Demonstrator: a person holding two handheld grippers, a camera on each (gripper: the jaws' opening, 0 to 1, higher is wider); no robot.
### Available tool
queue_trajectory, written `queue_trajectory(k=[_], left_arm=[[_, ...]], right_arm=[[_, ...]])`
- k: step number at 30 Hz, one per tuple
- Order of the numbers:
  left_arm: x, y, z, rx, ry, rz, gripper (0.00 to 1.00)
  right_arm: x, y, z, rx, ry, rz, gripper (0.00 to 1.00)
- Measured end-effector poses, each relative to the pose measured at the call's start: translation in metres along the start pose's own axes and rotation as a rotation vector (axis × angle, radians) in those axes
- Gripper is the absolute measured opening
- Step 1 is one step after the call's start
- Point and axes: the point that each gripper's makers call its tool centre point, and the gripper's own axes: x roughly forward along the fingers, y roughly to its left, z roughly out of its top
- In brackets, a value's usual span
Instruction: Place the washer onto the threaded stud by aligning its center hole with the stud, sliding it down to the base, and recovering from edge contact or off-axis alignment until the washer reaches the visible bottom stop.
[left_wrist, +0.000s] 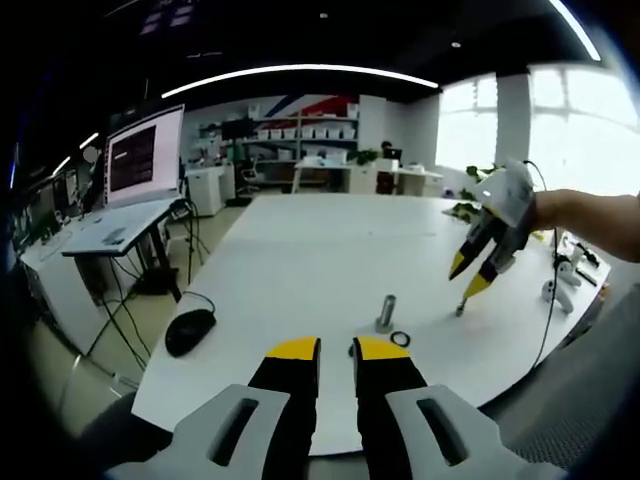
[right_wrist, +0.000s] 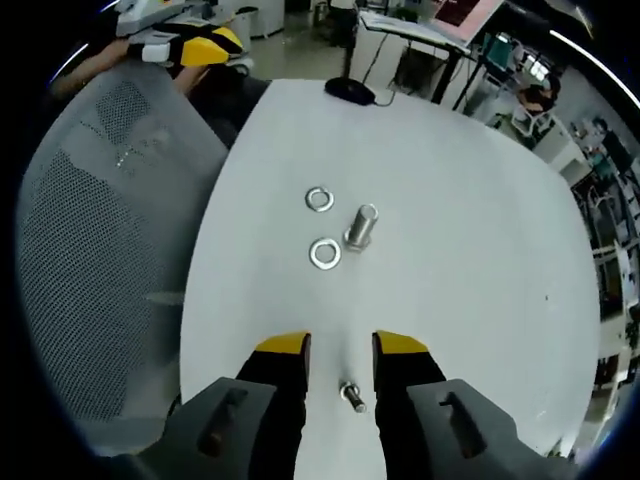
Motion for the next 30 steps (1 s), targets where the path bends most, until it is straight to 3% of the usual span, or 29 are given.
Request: queue_trajectory(k=[13,30], left_arm=[[-0.001,0.000,0.003,-0.001,-0.024,0.006,0.11],[-0.002,0.004,0.009,-0.025,-0.061,0.010,0.09]], right_arm=[[0.032,0.026,0.039,-0.071,0.002,0.067,0.27],[0.074,0.018,0.038,-0.015,0.050,0.120,0.26]])
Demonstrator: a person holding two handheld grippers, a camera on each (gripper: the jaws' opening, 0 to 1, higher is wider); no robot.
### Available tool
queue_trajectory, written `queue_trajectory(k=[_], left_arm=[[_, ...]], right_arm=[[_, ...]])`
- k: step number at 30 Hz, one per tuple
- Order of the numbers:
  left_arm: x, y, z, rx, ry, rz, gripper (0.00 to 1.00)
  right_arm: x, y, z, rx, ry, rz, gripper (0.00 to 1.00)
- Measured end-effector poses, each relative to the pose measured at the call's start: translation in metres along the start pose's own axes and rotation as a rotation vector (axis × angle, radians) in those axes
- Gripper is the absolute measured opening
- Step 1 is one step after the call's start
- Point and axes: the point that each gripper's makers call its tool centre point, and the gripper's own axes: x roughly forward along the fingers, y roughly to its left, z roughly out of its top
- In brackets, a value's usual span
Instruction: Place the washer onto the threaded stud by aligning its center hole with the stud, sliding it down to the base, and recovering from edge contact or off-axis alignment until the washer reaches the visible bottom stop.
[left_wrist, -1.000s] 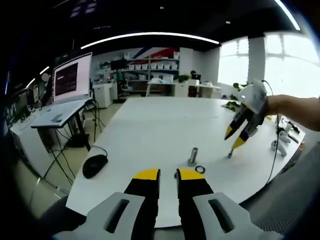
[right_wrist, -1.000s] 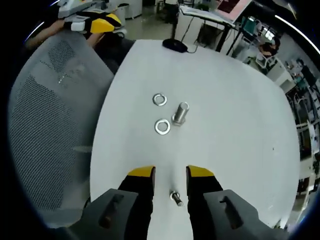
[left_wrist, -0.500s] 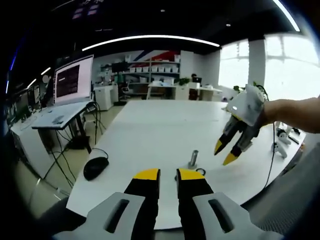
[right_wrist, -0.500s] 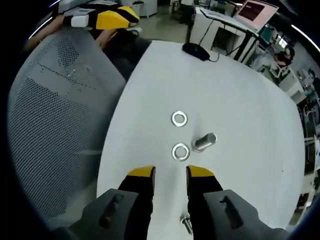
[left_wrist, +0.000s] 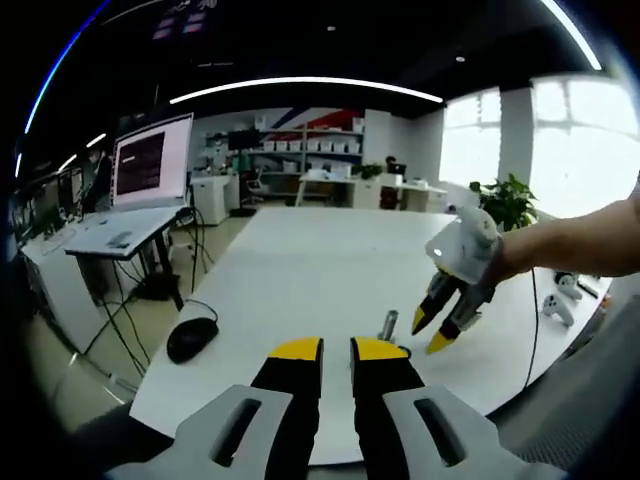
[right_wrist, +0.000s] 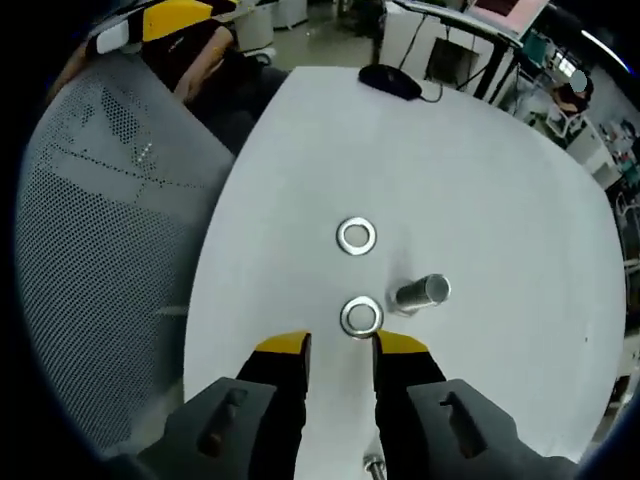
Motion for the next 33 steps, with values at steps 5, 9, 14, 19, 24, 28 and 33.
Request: queue_trajectory(k=[5,9,14,19,24,28,33], left_arm=[[0.000,0.001,0.001,-0.006,-0.005,0.005,0.08],[0.000,0.002,0.002,-0.013,-0.010,0.009,0.08],[0.000,0.002,0.002,-0.014,-0.008,0.009,0.08],[0.001,0.003,0.002,-0.014,-0.005,0.010,0.08],[0.001,0.004,0.001,-0.016,-0.003,0.013,0.08],[0.002,0.003,0.000,-0.013,0.005,0.011,0.08],[0.002,0.003,0.000,-0.010,0.006,0.011,0.08]], right_arm=[[0.007,-0.009,-0.002,0.009,0.017,-0.002,0.26],[0.015,-0.010,-0.004,0.014,0.033,0.016,0.26],[0.025,-0.011,-0.004,0.013,0.039,0.029,0.26],[0.031,-0.012,-0.004,0.007,0.046,0.033,0.27],[0.035,-0.013,-0.005,-0.006,0.058,0.019,0.28],[0.036,-0.011,-0.005,-0.005,0.052,0.020,0.28],[0.035,-0.009,-0.004,-0.006,0.052,0.024,0.24]])
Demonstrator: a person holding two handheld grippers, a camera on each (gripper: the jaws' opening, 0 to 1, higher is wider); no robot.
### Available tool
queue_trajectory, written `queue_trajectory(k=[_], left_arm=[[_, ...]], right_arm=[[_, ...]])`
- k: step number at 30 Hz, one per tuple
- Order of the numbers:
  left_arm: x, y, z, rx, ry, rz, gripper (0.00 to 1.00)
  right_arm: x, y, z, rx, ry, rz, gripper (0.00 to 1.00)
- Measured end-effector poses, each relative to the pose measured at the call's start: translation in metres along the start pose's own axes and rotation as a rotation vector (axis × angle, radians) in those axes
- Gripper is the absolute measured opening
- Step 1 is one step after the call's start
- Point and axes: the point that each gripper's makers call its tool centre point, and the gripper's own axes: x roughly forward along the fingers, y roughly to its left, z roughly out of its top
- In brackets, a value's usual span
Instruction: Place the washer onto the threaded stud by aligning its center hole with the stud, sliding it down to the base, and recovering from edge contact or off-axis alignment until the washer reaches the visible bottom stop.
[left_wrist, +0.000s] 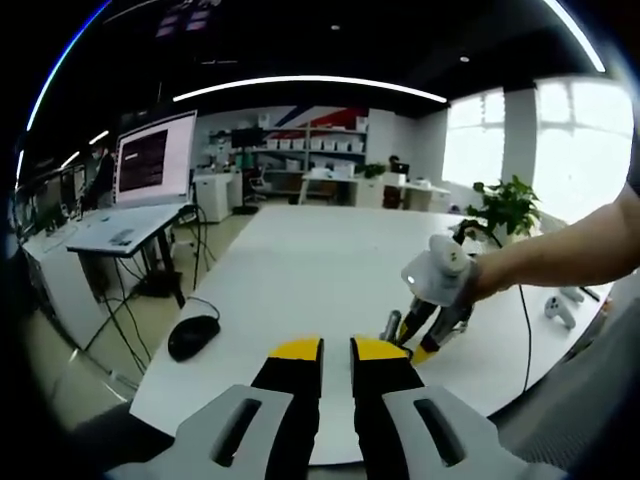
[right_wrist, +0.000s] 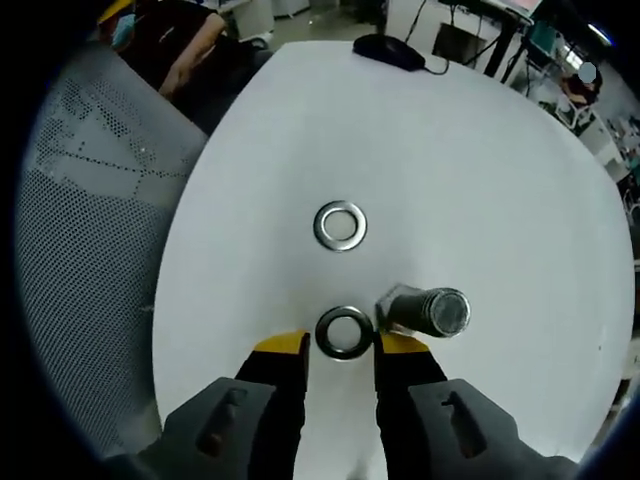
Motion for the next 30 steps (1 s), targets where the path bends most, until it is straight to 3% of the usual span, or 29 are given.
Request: queue_trajectory(k=[2,11,30], left_arm=[[0.000,0.000,0.000,0.001,0.002,0.000,0.08],[0.000,-0.001,-0.001,0.003,0.009,-0.002,0.08],[0.000,-0.001,0.001,0.001,-0.001,-0.002,0.09]], right_arm=[[-0.003,0.000,0.002,-0.035,0.008,0.002,0.24],[-0.007,0.003,0.002,-0.025,-0.015,0.027,0.23],[-0.057,-0.007,0.005,-0.035,-0.071,-0.028,0.23]])
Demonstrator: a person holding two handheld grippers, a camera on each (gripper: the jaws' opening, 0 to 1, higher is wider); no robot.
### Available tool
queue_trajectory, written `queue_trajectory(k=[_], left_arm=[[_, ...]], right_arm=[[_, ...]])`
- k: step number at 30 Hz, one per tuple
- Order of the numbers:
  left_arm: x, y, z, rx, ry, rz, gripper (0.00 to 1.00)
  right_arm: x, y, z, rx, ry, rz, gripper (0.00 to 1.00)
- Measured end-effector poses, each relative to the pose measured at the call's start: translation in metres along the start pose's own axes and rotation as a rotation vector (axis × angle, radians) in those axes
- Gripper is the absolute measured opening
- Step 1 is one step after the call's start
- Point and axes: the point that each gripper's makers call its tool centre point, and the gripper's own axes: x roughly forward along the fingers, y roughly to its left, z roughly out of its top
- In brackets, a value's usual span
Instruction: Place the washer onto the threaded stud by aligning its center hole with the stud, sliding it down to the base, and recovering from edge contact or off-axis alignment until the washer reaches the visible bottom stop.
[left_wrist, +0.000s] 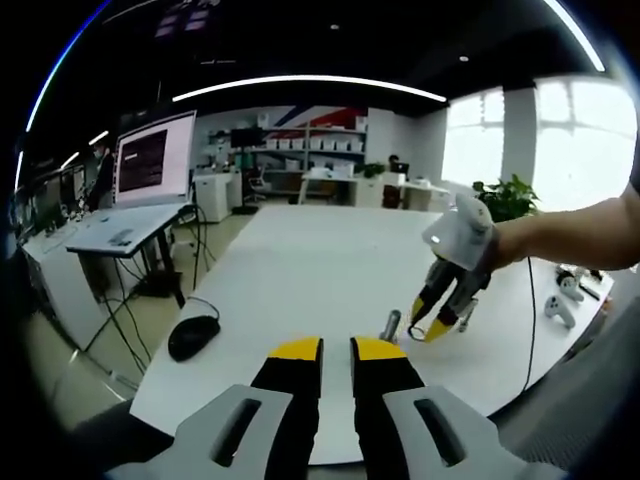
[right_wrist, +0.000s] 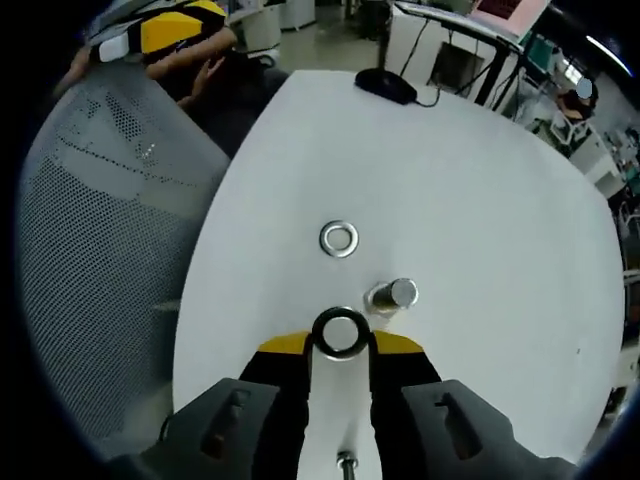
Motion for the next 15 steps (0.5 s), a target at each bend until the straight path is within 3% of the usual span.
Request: queue_trajectory(k=[7,15], left_arm=[[0.000,0.000,0.000,0.000,-0.001,0.000,0.08],[0.000,0.001,0.000,-0.003,-0.003,0.000,0.08]], right_arm=[[-0.013,-0.014,0.012,-0.007,-0.038,-0.057,0.23],[-0.010,-0.024,0.026,-0.036,-0.051,-0.087,0.23]])
